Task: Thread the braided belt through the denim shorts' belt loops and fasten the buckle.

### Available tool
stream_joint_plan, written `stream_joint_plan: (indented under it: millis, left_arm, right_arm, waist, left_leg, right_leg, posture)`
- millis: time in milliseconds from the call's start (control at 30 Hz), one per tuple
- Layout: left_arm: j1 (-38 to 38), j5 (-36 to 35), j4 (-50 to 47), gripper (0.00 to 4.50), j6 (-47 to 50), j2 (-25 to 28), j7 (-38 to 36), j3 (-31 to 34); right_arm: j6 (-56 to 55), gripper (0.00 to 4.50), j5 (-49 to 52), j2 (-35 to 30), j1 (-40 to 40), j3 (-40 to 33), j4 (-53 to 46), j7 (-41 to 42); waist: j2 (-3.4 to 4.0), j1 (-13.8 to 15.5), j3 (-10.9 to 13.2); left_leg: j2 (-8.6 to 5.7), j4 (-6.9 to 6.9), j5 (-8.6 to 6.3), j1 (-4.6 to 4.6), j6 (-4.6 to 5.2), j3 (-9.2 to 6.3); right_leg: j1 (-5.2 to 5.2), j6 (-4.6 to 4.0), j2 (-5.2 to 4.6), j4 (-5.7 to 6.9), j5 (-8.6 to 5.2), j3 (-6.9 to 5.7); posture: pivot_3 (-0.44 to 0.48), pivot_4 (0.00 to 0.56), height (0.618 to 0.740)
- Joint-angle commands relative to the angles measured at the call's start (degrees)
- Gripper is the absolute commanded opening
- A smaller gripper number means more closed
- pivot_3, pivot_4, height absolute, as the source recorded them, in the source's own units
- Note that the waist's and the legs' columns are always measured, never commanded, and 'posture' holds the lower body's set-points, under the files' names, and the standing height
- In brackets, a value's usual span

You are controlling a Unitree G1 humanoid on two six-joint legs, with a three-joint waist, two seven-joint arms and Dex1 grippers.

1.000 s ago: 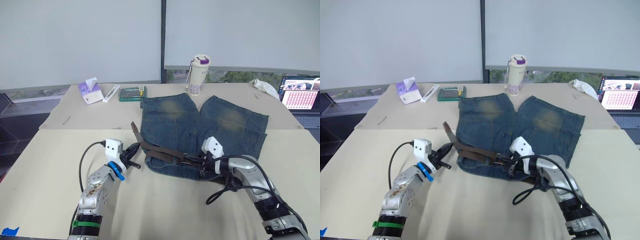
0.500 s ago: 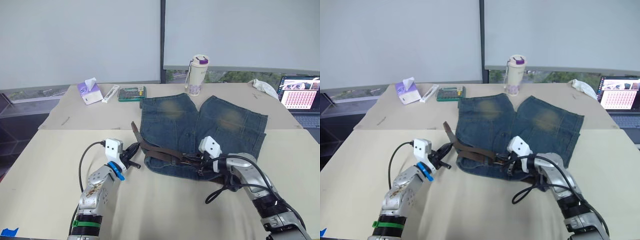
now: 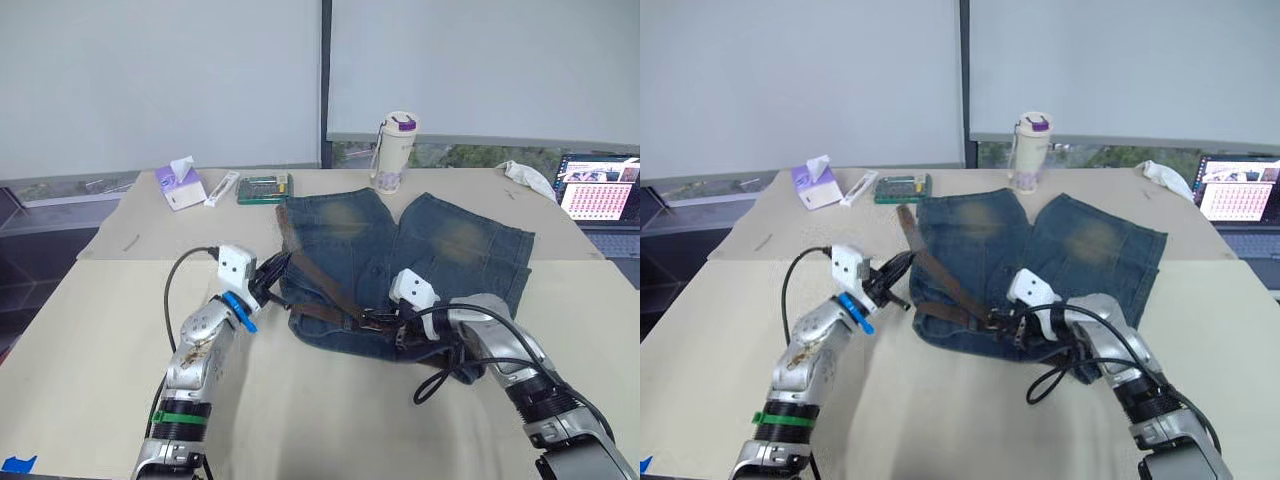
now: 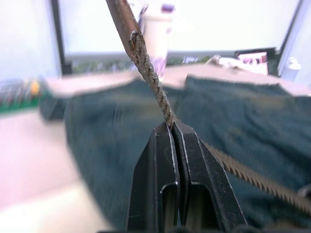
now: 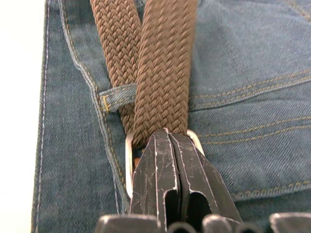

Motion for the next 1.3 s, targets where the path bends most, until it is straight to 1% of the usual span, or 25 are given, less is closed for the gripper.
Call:
stream_joint_plan:
  millis: [33,133,267,367,500,567,667,733,833,1000,1067,1100,1167,1233,1267,1300]
  left_arm:
    - [-2.8,1.5,-4.5,0.00,-3.6,0.6,-1.1,-1.1]
    - [-5.3,2.1,-6.2,0.00,-4.6,0.2,-3.2,-4.0]
    - [-6.5,-0.9,-10.3,0.00,-2.3,-0.8,-7.6,-7.5]
    - [-6.3,-2.8,-12.1,0.00,0.1,-0.9,-9.6,-8.6]
    - [-6.6,-8.7,-15.7,0.00,5.4,-1.6,-14.4,-10.9]
    - [-7.0,-13.0,-17.4,0.00,8.7,-2.5,-16.0,-10.9]
    - [-7.6,-15.7,-19.1,0.00,11.8,-3.0,-16.7,-11.0]
    - [-8.1,-19.4,-20.8,0.00,14.6,-4.4,-16.7,-10.5]
    - [-8.4,-25.4,-23.2,0.00,18.2,-6.2,-15.9,-8.9]
    - [-8.8,-33.7,-26.1,0.00,23.5,-6.9,-14.0,-5.7]
    - [-8.7,-35.5,-26.5,0.00,25.0,-6.9,-13.4,-5.0]
    - [-8.4,-35.6,-26.3,0.00,25.5,-6.6,-13.3,-4.8]
    - [-8.0,-32.5,-23.9,0.00,24.3,-6.0,-11.1,-4.1]
    - [-8.1,-29.8,-20.3,0.00,22.9,-6.2,-8.2,-2.7]
    - [-8.3,-27.6,-17.8,0.00,22.6,-5.7,-6.3,-2.3]
    - [-8.5,-26.1,-16.2,0.00,22.5,-5.3,-5.1,-2.2]
  right_arm:
    - [5.7,0.03,-4.2,-0.7,2.6,5.0,4.5,0.2]
    - [6.5,0.03,-5.1,-0.8,2.2,6.1,5.2,0.0]
    - [7.5,0.03,-5.3,0.0,2.0,5.7,5.2,-1.1]
    - [8.1,0.03,-5.6,0.1,2.1,5.9,5.2,-1.2]
    - [9.5,0.03,-6.0,0.6,2.5,6.4,5.3,-2.0]
    - [10.2,0.03,-6.1,0.9,2.6,6.8,5.1,-2.1]
    - [10.8,0.03,-6.2,1.1,2.5,7.1,5.0,-2.2]
    - [11.3,0.03,-6.5,1.4,2.4,7.4,5.0,-2.3]
    - [11.8,0.03,-6.8,1.6,2.3,7.6,5.0,-2.4]
    - [12.3,0.03,-6.9,1.5,2.3,7.5,5.0,-2.5]
    - [12.3,0.03,-7.0,1.4,2.4,7.5,5.1,-2.5]
    - [12.3,0.03,-7.0,1.5,2.4,7.5,5.1,-2.6]
    - [12.2,0.03,-7.0,1.7,2.5,7.3,4.9,-3.0]
    - [11.4,0.03,-6.6,2.0,2.6,6.8,4.6,-3.6]
    - [11.1,0.03,-6.3,2.1,2.8,6.3,4.1,-4.0]
    - [10.9,0.03,-6.1,2.1,3.0,5.9,3.8,-4.3]
  waist:
    - [0.02,-0.1,0.0]
    - [-0.12,0.0,-0.1]
    - [-0.22,0.0,-0.3]
    - [-0.18,0.0,-0.4]
    - [-0.25,0.0,-0.4]
    - [-0.29,0.0,-0.5]
    - [-0.31,-0.2,-0.5]
    - [-0.30,-0.2,-0.5]
    - [-0.33,-0.2,-0.5]
    - [-0.33,-0.3,-0.5]
    - [-0.40,-0.2,-0.5]
    - [-0.54,-0.2,-0.6]
    - [-0.58,-0.1,-1.0]
    - [-0.55,-0.1,-1.0]
    - [-0.54,-0.1,-1.0]
    - [-0.52,-0.2,-1.0]
  left_leg:
    - [0.01,0.00,-0.01,0.02,-0.01,0.00]
    - [0.01,0.00,-0.01,0.02,-0.02,-0.01]
    - [0.01,0.01,-0.01,0.08,-0.02,0.00]
    - [0.02,0.01,-0.01,0.10,-0.01,0.00]
    - [0.01,0.01,-0.01,0.13,-0.01,0.00]
    - [0.00,0.01,-0.02,0.14,-0.01,0.00]
    - [0.01,0.02,-0.02,0.17,0.00,0.00]
    - [0.04,0.01,-0.02,0.18,0.00,0.00]
    - [0.04,0.01,-0.02,0.18,0.00,0.00]
    - [0.08,0.01,-0.02,0.20,0.00,0.01]
    - [0.07,0.01,-0.02,0.19,0.00,0.01]
    - [0.13,0.02,-0.02,0.19,0.00,0.00]
    - [0.16,0.01,-0.03,0.26,-0.02,0.00]
    - [0.08,-0.01,-0.15,0.72,-0.06,0.03]
    - [0.07,-0.01,-0.31,0.95,-0.04,0.02]
    - [0.07,-0.01,-0.39,1.11,-0.05,0.02]
  right_leg:
    - [0.00,0.00,0.02,0.00,0.00,0.01]
    - [0.03,0.00,0.03,0.00,0.00,-0.01]
    - [0.12,0.01,-0.01,-0.02,-0.01,0.01]
    - [0.12,0.01,0.04,0.00,-0.01,0.01]
    - [0.15,0.01,0.04,0.00,-0.01,0.01]
    - [0.17,0.02,0.04,0.00,-0.02,0.01]
    - [0.18,0.02,0.06,0.01,-0.02,0.01]
    - [0.17,0.03,0.10,0.02,-0.03,0.01]
    - [0.18,0.02,0.09,0.01,-0.03,0.03]
    - [0.17,0.01,0.12,0.02,-0.04,0.03]
    - [0.17,0.01,0.10,0.01,-0.04,0.04]
    - [0.18,0.01,0.09,0.01,-0.04,0.03]
    - [0.27,0.01,0.10,-0.05,-0.05,0.02]
    - [0.72,-0.01,0.10,-0.08,-0.16,0.05]
    - [1.03,0.07,0.10,-0.09,-0.32,0.03]
    - [1.16,0.47,0.10,-0.07,-0.65,0.02]
  posture:
    - [0.000,0.150,0.740]
    - [0.000,0.150,0.740]
    - [0.000,0.150,0.740]
    - [0.000,0.150,0.740]
    - [0.000,0.150,0.740]
    - [0.000,0.150,0.740]
    - [0.000,0.150,0.740]
    - [0.000,0.150,0.740]
    - [0.000,0.150,0.740]
    - [0.000,0.150,0.740]
    - [0.000,0.150,0.740]
    - [0.000,0.150,0.740]
    - [0.000,0.150,0.740]
    - [0.000,0.150,0.740]
    - [0.000,0.150,0.740]
    - [0.000,0.150,0.740]
